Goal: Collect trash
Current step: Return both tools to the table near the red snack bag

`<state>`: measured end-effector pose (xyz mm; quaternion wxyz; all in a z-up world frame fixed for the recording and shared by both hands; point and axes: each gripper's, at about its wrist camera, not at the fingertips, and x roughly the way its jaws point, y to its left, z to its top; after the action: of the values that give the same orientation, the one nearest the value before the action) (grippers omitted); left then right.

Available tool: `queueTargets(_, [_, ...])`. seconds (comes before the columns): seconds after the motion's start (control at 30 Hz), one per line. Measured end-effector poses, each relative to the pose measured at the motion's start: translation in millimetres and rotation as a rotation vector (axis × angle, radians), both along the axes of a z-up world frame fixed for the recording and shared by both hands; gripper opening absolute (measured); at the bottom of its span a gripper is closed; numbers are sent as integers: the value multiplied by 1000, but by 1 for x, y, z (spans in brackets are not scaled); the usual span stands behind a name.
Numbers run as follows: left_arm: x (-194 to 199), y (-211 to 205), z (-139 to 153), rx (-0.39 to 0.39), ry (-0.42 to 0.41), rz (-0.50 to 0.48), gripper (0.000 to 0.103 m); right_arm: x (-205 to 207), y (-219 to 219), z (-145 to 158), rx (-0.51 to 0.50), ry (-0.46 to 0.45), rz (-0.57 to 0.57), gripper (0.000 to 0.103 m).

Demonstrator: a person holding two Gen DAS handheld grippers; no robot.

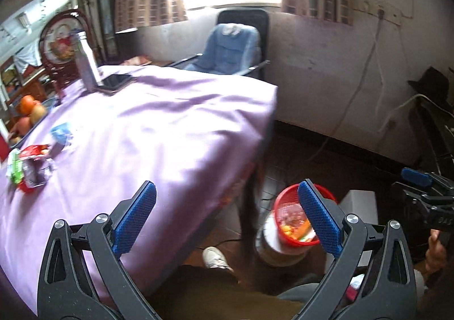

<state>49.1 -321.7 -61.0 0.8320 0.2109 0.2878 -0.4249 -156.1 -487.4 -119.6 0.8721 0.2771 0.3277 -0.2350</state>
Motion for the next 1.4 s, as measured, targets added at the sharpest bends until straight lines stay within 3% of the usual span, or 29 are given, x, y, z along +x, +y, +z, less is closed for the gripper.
queueTargets(0.23, [46, 46, 3, 46, -104, 120, 96, 39, 26, 6, -17, 25, 96, 81])
queueTargets(0.4, [108, 84, 9, 90, -125, 258, 96, 74, 46, 8, -26, 41, 168, 81])
queueTargets(0.5, [152, 111, 13, 94, -77, 347, 96, 92, 56, 7, -23, 44, 211, 81])
queueTargets(0.6, [205, 129, 19, 76, 26, 417, 96, 112, 67, 7, -28, 58, 251, 81])
queueTargets(0.87, [288, 173, 22, -69, 207, 480, 97, 146, 89, 21, -65, 67, 315, 81])
queueTargets(1.07, [300, 217, 20, -147, 254, 519, 97, 205, 115, 52, -89, 11, 459, 81])
queueTargets(1.13, [299, 230, 26, -157, 216, 540, 97, 234, 130, 63, -91, -16, 528, 81])
queueTargets(1.23, [305, 252, 33, -179, 177, 598, 97, 279, 159, 76, -99, -54, 640, 81])
queueTargets(1.4, [329, 283, 33, -221, 220, 716, 97, 358, 201, 88, -69, -82, 769, 81])
